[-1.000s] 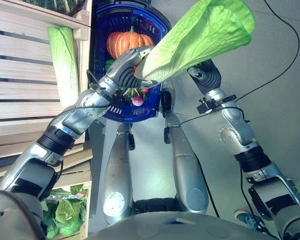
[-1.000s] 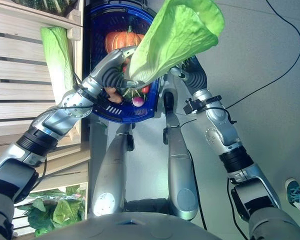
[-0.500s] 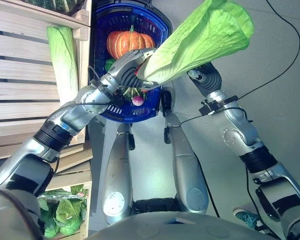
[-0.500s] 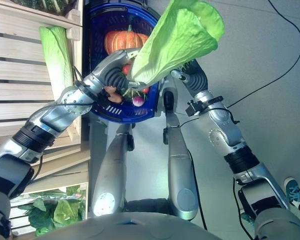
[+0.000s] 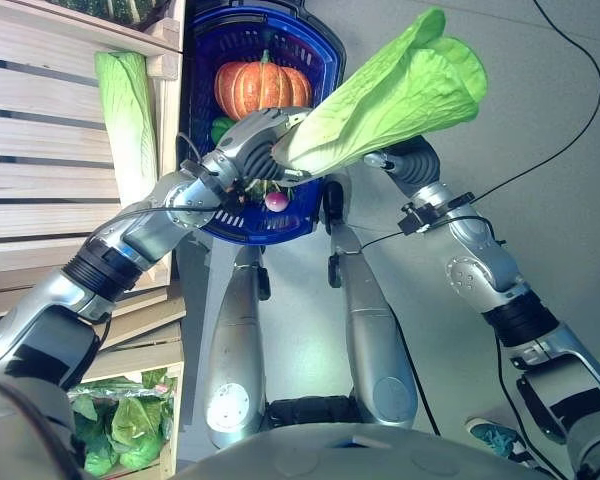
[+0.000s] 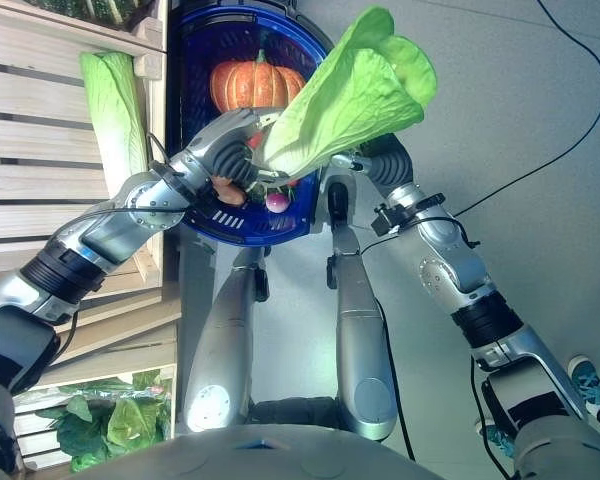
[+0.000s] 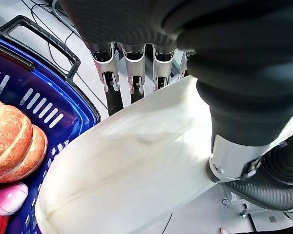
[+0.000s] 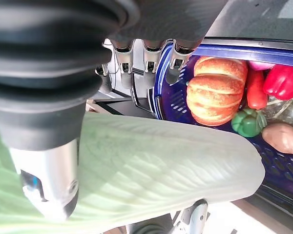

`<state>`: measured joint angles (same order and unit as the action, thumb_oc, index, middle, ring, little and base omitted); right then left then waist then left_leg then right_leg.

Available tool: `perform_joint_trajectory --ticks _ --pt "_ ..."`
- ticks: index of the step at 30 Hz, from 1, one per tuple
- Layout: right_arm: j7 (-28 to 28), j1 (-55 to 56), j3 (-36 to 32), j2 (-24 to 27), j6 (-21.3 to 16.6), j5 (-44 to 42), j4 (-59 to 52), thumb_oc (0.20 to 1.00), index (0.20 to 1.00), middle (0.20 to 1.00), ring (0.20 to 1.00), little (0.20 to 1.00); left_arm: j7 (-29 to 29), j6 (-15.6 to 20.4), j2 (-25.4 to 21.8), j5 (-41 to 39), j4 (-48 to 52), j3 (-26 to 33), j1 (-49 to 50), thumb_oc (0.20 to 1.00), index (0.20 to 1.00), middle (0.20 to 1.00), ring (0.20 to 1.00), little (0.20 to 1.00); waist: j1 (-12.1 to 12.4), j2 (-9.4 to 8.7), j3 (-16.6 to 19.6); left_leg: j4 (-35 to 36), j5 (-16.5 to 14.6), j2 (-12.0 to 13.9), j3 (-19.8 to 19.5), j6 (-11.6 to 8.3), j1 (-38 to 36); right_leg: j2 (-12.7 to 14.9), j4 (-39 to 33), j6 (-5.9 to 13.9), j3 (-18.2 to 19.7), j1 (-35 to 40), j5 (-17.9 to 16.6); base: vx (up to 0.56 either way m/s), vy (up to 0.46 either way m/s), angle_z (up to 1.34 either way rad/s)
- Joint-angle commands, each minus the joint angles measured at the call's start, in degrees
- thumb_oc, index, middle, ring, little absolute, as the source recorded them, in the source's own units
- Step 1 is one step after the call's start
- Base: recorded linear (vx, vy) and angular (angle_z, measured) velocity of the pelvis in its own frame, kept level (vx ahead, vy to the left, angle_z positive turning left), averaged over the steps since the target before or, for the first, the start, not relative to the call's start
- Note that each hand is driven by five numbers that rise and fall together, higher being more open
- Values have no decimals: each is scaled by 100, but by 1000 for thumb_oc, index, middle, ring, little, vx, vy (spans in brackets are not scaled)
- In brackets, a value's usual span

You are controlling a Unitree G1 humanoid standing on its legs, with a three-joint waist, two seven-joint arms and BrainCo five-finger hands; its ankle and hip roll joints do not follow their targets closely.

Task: Pick up fruits and vegetables into the basket

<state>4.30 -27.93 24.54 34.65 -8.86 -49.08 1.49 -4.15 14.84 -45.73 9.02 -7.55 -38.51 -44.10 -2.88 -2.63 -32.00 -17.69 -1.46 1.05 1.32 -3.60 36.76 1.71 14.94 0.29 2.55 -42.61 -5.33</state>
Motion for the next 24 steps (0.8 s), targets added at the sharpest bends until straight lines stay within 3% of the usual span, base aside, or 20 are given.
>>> perform_joint_trajectory --ticks 1,14,20,21,22,24 --pt "228 -224 102 -60 -398 -205 -975 1000 1000 1000 1000 1000 -21 49 135 432 685 -179 89 200 200 200 200 200 -119 172 221 488 400 -243 -25 101 182 -162 144 395 -509 375 483 0 0 0" --pt "450 -176 8 -163 -475 -540 -1104 1000 1000 1000 1000 1000 475 -437 159 410 627 -190 143 200 200 200 200 200 -115 182 221 558 442 -238 -22 104 184 -153 81 416 -538 373 440 0 0 0" --pt "848 -148 -22 -243 -528 -1035 -1155 1000 1000 1000 1000 1000 644 -527 151 405 614 -276 106 200 200 200 200 200 -113 177 221 545 433 -242 -26 96 179 -145 79 424 -561 400 453 0 0 0" --pt "921 -129 -16 -284 -565 -1042 -1147 900 900 900 900 900 666 -540 165 406 628 -290 117 200 200 200 200 200 -109 175 221 538 404 -243 -23 95 150 -141 85 430 -568 428 478 0 0 0" --pt "944 -148 -17 -292 -596 -1059 -1148 200 200 200 200 200 677 -539 166 414 622 -294 98 200 200 200 200 200 -111 181 221 553 435 -240 -25 94 174 -141 70 430 -570 403 447 0 0 0" --pt "1003 -119 -22 -354 -631 -1045 -1165 200 200 200 200 200 715 -568 202 429 638 -301 105 200 200 200 200 200 -110 184 221 552 408 -242 -27 95 144 -136 75 432 -568 431 473 0 0 0"
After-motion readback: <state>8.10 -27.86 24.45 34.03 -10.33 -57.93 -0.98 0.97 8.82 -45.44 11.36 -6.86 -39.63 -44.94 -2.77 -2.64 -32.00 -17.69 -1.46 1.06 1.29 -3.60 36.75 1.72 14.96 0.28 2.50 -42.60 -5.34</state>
